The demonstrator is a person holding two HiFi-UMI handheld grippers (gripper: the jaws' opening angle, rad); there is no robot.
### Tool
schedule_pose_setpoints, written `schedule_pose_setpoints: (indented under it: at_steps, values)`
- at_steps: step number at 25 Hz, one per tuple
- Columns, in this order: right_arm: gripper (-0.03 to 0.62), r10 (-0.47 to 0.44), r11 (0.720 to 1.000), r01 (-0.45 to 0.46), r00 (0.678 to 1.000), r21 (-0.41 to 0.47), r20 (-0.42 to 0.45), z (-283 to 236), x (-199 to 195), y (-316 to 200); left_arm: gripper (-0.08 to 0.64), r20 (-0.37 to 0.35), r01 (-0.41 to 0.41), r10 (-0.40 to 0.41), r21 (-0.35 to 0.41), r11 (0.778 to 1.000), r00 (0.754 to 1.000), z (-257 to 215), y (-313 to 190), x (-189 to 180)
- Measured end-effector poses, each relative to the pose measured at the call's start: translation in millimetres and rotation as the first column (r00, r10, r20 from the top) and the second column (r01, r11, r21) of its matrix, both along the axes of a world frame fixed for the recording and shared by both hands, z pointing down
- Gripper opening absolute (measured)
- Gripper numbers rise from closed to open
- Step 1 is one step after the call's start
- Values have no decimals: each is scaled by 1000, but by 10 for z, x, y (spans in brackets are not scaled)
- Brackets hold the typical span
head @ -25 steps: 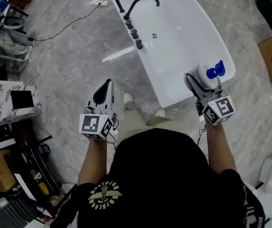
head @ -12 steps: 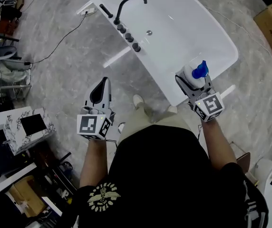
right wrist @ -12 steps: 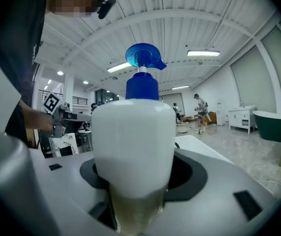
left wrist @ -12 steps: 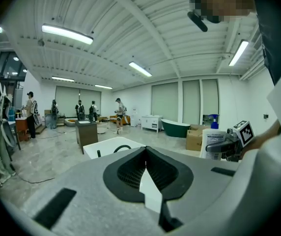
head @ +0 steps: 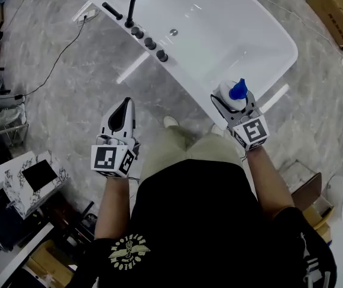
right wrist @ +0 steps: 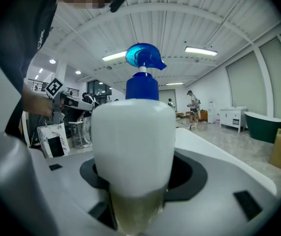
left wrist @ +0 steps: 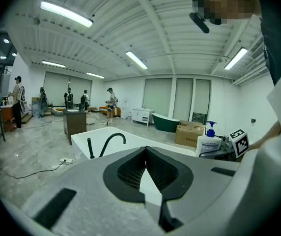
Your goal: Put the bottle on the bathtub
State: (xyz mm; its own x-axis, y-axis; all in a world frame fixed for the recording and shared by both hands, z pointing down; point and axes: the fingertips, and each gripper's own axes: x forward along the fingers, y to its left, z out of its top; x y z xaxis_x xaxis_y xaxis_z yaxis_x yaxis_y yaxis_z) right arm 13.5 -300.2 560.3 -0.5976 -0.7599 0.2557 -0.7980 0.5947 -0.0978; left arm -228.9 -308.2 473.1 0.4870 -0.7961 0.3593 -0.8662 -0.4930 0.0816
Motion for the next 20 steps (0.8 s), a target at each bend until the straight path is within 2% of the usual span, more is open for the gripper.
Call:
schedule_pose_setpoints:
  at_steps: [4,9,20]
  values:
    - [264,3,999,-4,1000,-38,-24,391,-66,-35,8,-11,-37,37,-25,999,999,174,12,61]
    - [264,-37,998,33,997,-61,-68,970,-173,-133,9,-13,-32,31,-62,998,999,437,1,1]
    - [264,-127,973,87,975,-214,-181,2301,-379,-237,9,16,12,-10,-125,992,1000,875,160,-194]
